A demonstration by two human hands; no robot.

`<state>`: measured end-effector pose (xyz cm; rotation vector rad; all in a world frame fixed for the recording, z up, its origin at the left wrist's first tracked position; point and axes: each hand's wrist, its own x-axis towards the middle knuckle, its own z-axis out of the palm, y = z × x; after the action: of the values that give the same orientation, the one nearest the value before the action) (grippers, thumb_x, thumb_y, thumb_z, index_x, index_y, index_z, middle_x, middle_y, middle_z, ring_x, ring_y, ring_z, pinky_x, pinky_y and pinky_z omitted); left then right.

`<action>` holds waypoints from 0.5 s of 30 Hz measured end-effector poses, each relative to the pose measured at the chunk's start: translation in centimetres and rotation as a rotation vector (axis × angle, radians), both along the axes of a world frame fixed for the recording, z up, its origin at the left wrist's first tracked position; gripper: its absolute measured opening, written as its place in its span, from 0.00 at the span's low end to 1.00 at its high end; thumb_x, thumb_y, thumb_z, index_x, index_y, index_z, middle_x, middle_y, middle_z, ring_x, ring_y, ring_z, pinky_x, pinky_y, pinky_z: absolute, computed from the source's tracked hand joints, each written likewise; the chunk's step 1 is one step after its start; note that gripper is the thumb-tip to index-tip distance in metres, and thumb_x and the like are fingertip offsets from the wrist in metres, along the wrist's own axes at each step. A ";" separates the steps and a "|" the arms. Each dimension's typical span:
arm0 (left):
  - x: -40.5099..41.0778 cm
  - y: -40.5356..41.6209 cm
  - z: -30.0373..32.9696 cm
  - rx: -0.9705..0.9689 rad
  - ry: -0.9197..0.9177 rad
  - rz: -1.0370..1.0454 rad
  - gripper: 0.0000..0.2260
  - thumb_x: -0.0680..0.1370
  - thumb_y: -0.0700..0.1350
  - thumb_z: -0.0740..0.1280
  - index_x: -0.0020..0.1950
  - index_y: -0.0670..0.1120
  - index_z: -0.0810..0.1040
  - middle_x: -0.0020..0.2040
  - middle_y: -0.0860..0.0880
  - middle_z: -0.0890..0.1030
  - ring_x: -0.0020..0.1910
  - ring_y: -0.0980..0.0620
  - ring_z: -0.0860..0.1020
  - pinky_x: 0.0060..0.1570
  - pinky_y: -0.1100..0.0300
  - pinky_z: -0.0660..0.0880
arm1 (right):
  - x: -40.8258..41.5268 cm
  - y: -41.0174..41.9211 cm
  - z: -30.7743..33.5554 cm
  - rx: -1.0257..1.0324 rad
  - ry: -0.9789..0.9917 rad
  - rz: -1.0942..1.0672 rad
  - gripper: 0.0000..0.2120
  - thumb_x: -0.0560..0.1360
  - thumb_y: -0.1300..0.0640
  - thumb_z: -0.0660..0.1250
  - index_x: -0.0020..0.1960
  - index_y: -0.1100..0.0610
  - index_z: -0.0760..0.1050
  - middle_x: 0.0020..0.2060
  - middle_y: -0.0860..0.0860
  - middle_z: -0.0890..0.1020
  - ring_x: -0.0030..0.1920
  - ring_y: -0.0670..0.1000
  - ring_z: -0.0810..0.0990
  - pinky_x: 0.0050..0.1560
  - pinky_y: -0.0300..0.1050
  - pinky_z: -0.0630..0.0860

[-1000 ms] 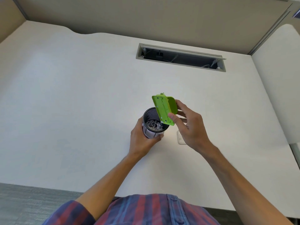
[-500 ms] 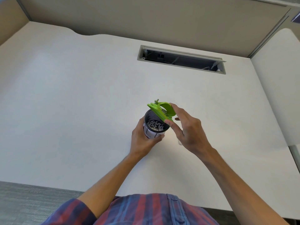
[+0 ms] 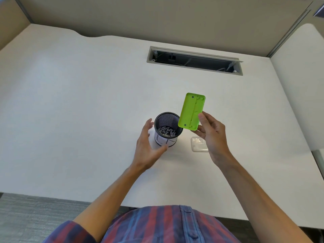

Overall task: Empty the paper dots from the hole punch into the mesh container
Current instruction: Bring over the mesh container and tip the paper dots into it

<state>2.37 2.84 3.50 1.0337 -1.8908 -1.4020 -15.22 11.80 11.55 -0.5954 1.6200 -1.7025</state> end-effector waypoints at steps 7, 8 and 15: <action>-1.1 0.5 3.7 -0.107 0.200 0.182 0.24 0.75 0.52 0.67 0.68 0.44 0.72 0.65 0.50 0.77 0.63 0.52 0.76 0.58 0.61 0.73 | 0.2 1.1 0.0 0.010 -0.147 0.051 0.11 0.82 0.55 0.61 0.54 0.54 0.82 0.48 0.48 0.87 0.47 0.51 0.86 0.48 0.41 0.81; -1.5 0.5 4.4 -0.105 0.221 0.189 0.21 0.77 0.53 0.65 0.66 0.44 0.73 0.63 0.50 0.78 0.61 0.52 0.77 0.57 0.62 0.73 | 0.4 1.1 0.1 0.013 -0.151 0.057 0.11 0.82 0.55 0.61 0.56 0.55 0.82 0.50 0.49 0.87 0.47 0.51 0.86 0.48 0.40 0.80; -3.8 0.8 6.0 -0.282 0.207 0.157 0.13 0.80 0.48 0.64 0.60 0.42 0.77 0.59 0.47 0.79 0.58 0.51 0.78 0.57 0.62 0.73 | 1.5 1.5 0.4 0.020 -0.162 0.069 0.12 0.82 0.57 0.61 0.59 0.58 0.80 0.49 0.52 0.87 0.47 0.52 0.86 0.47 0.40 0.81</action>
<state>-1.38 3.67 9.47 0.8442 -1.7526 -1.0728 -13.77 13.34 11.91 -0.4848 1.4840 -1.6384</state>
